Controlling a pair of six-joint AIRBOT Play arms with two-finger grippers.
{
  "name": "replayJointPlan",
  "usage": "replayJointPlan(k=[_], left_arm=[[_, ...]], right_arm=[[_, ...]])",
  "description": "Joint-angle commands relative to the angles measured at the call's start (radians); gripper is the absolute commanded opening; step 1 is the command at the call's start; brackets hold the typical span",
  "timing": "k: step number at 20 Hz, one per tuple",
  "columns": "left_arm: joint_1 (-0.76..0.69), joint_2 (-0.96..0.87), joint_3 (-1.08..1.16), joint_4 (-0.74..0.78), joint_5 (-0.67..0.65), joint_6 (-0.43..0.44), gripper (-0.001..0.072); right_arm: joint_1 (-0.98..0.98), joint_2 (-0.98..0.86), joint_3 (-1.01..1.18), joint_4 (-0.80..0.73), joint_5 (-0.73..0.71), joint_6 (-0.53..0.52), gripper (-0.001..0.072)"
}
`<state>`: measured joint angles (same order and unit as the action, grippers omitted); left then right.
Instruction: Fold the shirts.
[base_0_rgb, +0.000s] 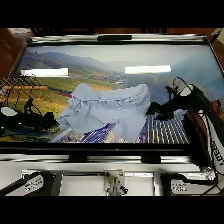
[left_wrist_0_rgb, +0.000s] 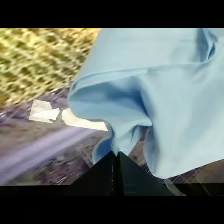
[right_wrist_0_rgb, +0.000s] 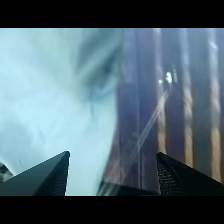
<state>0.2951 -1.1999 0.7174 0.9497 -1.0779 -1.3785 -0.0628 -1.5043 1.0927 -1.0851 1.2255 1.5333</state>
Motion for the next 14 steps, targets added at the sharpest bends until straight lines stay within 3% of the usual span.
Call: replayJointPlan(k=[1,5,6,7,8,11,13,14], left_arm=[[0.004,0.026,0.006,0.001,-0.023,0.006,0.0030],[0.005,0.053,0.006,0.000,-0.024,0.023,0.0029],[0.006,0.056,0.006,0.000,-0.025,0.032,0.0030],[0.006,0.056,0.006,0.000,-0.024,0.032,0.0029],[0.006,0.056,0.006,0.000,-0.022,0.032,0.0030],[0.006,0.056,0.006,0.000,-0.028,0.032,0.0030],[0.006,0.056,0.016,0.001,-0.037,0.048,0.0029],[0.006,0.057,0.035,0.002,-0.047,0.070,0.0029]], right_arm=[[0.046,-0.060,-0.006,0.049,-0.170,0.002,0.0654],[0.067,-0.075,-0.006,0.055,-0.288,0.012,0.0644],[0.067,-0.079,-0.006,0.057,-0.299,0.012,0.0606],[0.071,-0.084,-0.006,0.056,-0.299,0.021,0.0440],[0.077,-0.090,-0.006,0.058,-0.298,0.033,0.0374],[0.120,-0.109,-0.006,0.055,-0.285,0.049,0.0370],[0.135,-0.104,-0.003,0.056,-0.264,0.043,0.0072],[0.134,-0.093,0.006,0.056,-0.245,0.039,0.0068]])
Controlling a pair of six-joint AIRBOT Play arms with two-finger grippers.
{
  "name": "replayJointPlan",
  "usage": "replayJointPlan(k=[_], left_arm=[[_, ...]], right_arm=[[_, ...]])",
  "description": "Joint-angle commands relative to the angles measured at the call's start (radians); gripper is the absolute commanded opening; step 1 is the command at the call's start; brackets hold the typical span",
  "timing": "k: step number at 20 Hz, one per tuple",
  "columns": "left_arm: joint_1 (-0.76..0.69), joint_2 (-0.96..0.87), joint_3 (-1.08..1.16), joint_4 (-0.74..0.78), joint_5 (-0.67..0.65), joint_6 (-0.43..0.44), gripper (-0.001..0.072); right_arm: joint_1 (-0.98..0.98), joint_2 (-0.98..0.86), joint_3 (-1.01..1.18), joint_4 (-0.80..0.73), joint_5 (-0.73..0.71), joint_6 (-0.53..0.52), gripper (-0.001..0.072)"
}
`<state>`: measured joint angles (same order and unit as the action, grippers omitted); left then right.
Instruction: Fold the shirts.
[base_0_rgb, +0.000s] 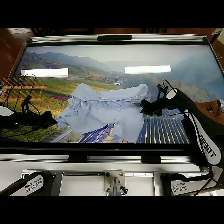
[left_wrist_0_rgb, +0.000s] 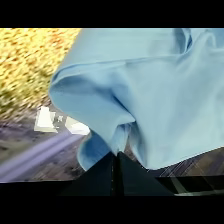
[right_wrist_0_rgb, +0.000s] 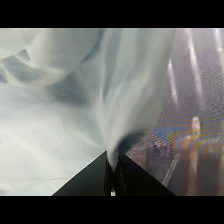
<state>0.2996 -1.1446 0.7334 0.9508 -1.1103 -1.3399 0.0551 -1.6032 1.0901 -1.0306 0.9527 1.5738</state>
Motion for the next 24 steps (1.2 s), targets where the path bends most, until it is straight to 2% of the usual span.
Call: replayJointPlan(k=[1,4,6,9,12,14,16,18,21,24], left_arm=[[0.001,0.005,0.053,0.000,-0.028,0.048,0.0028],[0.001,0.057,0.227,0.001,-0.055,0.065,0.0027],[0.001,0.123,0.419,0.001,-0.053,0.073,0.0027],[0.002,0.214,0.771,0.006,-0.031,0.072,0.0028],[0.001,0.294,1.108,0.093,0.060,0.070,0.0027],[0.001,0.346,1.247,0.219,0.119,0.000,0.0028],[0.001,0.401,1.295,0.346,0.135,-0.082,0.0028],[0.001,0.447,1.284,0.434,0.095,-0.136,0.0028],[0.001,0.459,1.262,0.494,-0.040,-0.150,0.0029],[0.001,0.454,1.166,0.494,-0.104,-0.148,0.0029]], right_arm=[[0.014,0.028,0.027,-0.002,0.047,-0.030,0.0068],[0.008,0.153,0.133,-0.010,0.099,-0.174,0.0068],[0.008,0.281,0.246,-0.054,0.103,-0.245,0.0068],[0.008,0.484,0.438,-0.159,0.045,-0.259,0.0068],[0.008,0.694,0.579,-0.243,-0.101,-0.249,0.0068],[0.008,0.814,0.622,-0.287,-0.170,-0.214,0.0068],[0.008,0.915,0.633,-0.319,-0.165,-0.164,0.0068],[0.008,0.976,0.633,-0.326,-0.108,-0.143,0.0068],[0.008,1.004,0.633,-0.333,0.048,-0.133,0.0068],[0.008,0.961,0.633,-0.386,0.244,-0.091,0.0068]])
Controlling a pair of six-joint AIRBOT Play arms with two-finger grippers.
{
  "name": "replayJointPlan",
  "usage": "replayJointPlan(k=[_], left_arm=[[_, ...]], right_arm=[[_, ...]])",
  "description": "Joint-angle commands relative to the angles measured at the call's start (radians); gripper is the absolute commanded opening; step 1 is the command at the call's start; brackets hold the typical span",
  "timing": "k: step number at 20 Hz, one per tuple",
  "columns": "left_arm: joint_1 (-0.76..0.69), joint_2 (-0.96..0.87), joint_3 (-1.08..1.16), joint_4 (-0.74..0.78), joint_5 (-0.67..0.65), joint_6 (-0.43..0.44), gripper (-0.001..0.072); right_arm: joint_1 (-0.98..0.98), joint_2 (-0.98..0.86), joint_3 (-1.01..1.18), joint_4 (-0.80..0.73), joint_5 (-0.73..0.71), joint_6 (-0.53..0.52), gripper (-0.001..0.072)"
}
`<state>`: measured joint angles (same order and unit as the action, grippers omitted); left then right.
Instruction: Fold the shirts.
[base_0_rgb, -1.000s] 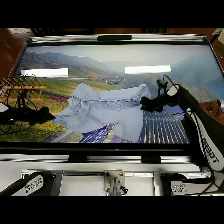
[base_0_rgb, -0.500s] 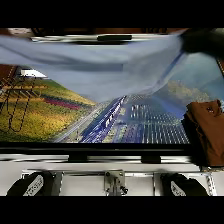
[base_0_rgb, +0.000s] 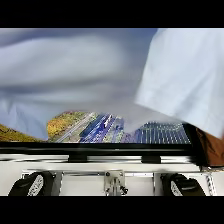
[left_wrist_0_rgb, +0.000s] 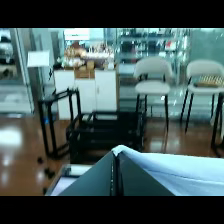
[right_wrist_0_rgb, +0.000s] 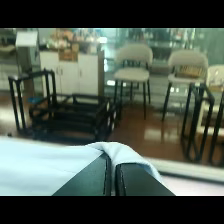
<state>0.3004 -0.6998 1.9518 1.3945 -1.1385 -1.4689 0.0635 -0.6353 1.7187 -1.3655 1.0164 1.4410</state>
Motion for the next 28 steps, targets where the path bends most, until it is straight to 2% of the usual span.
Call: replayJointPlan(k=[1,3,5,8,10,15,18,20,21,22,23,24,25,27,28], left_arm=[[0.000,0.010,-0.103,0.050,-0.079,-0.018,0.0030],[0.000,0.010,-0.237,0.046,-0.079,-0.018,0.0029],[-0.001,0.003,-0.388,0.045,-0.076,-0.018,0.0029],[-0.001,-0.051,-0.629,0.025,-0.034,-0.017,0.0030],[-0.001,-0.123,-0.756,-0.044,0.055,-0.018,0.0029],[-0.002,-0.390,-0.818,-0.270,0.338,-0.019,0.0031],[-0.005,-0.517,-0.819,-0.400,0.357,-0.018,0.0031],[-0.021,-0.570,-0.819,-0.408,0.316,-0.013,0.0031],[-0.023,-0.581,-0.819,-0.408,0.288,0.023,0.0038],[-0.019,-0.581,-0.818,-0.407,0.256,0.069,0.0184],[-0.006,-0.577,-0.811,-0.400,0.191,0.117,0.0487],[0.007,-0.576,-0.791,-0.357,0.095,0.134,0.0671],[0.019,-0.576,-0.763,-0.259,-0.030,0.133,0.0666],[0.024,-0.576,-0.748,-0.060,-0.281,0.103,0.0652],[0.023,-0.574,-0.771,-0.019,-0.377,0.103,0.0651]], right_arm=[[0.000,-0.035,0.004,-0.060,0.255,0.049,0.0068],[0.001,-0.119,-0.014,-0.057,0.401,0.060,0.0068],[0.001,-0.213,-0.079,-0.029,0.440,0.071,0.0068],[0.001,-0.373,-0.230,-0.030,0.264,0.095,0.0068],[0.001,-0.509,-0.293,-0.014,0.091,0.179,0.0068],[0.001,-0.835,-0.299,0.122,-0.202,0.290,0.0068],[0.001,-0.925,-0.299,0.197,-0.269,0.303,0.0069],[0.001,-0.945,-0.299,0.208,-0.254,0.302,0.0069],[0.001,-0.943,-0.299,0.208,-0.245,0.301,0.0081],[-0.004,-0.935,-0.298,0.206,-0.228,0.294,0.0181],[-0.012,-0.918,-0.299,0.201,-0.192,0.262,0.0410],[-0.023,-0.897,-0.299,0.191,-0.125,0.199,0.0468],[-0.037,-0.876,-0.299,0.148,-0.038,0.151,0.0469],[-0.060,-0.848,-0.299,-0.025,0.195,0.142,0.0468],[-0.070,-0.845,-0.303,-0.109,0.315,0.125,0.0469]])
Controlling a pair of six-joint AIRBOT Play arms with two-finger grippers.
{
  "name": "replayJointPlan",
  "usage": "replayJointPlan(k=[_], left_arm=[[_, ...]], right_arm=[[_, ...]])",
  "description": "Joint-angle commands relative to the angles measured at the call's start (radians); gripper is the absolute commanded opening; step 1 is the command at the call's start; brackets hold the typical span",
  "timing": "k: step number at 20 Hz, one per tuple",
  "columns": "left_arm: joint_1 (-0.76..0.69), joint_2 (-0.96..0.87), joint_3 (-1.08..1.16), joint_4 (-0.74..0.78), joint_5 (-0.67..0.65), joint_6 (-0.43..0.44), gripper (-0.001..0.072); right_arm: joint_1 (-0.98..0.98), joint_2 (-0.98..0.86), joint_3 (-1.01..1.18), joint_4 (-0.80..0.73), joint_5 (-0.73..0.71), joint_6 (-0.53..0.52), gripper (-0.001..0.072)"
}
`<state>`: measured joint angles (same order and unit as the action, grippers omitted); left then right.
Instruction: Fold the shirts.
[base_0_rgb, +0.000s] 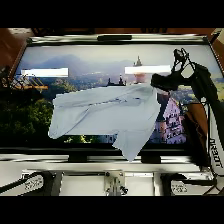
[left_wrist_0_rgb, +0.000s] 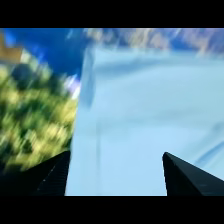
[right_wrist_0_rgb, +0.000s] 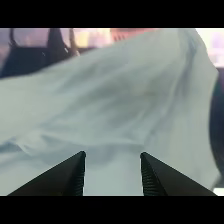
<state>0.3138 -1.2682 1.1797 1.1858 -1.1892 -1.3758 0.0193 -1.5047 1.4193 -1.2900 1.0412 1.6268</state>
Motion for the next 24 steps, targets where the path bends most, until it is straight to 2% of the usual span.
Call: replayJointPlan(k=[1,3,7,9,16,18,24], left_arm=[[0.010,0.010,-0.050,0.192,-0.376,0.016,0.0652],[0.010,0.077,-0.195,0.171,-0.352,0.013,0.0651],[0.010,0.199,-0.465,0.168,-0.275,0.032,0.0644],[0.010,0.218,-0.529,0.167,-0.199,0.002,0.0645],[0.010,0.216,-0.578,0.070,0.046,-0.016,0.0643],[0.010,0.206,-0.578,0.071,0.064,0.010,0.0586],[0.008,0.134,-0.583,0.025,0.099,0.086,0.0579]], right_arm=[[-0.039,0.027,-0.019,-0.225,0.375,-0.096,0.0469],[-0.075,0.055,-0.097,-0.224,0.458,-0.136,0.0468],[-0.118,0.174,-0.303,-0.166,0.387,-0.151,0.0469],[-0.117,0.206,-0.343,-0.166,0.370,-0.164,0.0468],[-0.117,0.208,-0.345,-0.103,0.364,-0.165,0.0468],[-0.117,0.208,-0.345,-0.102,0.365,-0.163,0.0468],[-0.117,0.208,-0.345,-0.091,0.367,-0.134,0.0468]])
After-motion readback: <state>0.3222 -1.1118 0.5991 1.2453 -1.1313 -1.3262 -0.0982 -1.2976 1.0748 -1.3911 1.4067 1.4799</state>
